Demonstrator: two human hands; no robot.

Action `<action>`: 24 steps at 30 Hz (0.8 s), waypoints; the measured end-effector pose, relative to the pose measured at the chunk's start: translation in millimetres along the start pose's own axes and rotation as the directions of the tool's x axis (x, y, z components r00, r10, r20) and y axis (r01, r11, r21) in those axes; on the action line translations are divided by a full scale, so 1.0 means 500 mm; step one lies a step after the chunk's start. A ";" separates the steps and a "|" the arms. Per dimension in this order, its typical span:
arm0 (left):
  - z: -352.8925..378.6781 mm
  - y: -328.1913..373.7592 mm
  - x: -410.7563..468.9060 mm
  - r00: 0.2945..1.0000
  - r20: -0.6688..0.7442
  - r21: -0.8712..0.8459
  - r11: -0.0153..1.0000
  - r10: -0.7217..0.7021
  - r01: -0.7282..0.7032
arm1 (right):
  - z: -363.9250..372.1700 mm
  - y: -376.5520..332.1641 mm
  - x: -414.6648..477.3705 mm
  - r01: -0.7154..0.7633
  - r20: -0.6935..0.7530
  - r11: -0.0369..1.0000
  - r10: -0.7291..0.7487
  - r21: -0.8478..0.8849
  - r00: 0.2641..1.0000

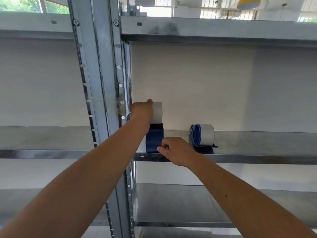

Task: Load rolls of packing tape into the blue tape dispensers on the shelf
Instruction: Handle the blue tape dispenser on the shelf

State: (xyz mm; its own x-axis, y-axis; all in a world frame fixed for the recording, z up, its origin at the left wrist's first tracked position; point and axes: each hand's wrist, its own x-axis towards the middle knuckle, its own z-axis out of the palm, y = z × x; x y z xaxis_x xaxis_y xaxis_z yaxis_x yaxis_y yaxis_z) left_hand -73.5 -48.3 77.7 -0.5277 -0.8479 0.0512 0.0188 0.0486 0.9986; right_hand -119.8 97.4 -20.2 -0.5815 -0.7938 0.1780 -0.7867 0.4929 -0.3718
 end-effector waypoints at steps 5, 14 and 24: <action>0.014 -0.003 0.024 1.000 0.027 0.122 0.992 -0.012 0.009 | -0.054 -0.002 0.044 -0.127 -0.137 0.893 0.204 0.431 0.969; 0.020 -0.013 0.025 0.999 0.024 0.274 0.960 0.047 -0.052 | -0.104 -0.057 0.081 -0.161 -0.071 0.671 0.305 0.724 0.950; -0.002 -0.033 0.044 0.996 0.044 0.231 0.969 0.081 -0.089 | -0.118 -0.033 0.070 -0.158 -0.154 0.625 0.416 0.765 0.896</action>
State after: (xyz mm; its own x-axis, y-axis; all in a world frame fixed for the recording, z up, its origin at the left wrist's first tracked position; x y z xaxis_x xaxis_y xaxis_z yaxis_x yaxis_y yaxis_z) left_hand -84.3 -68.1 62.3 -0.5615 -0.8170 0.1312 -0.1309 0.2443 0.9608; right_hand -139.3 82.6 45.9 -0.8801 -0.4519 0.1456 -0.2408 0.1607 -0.9572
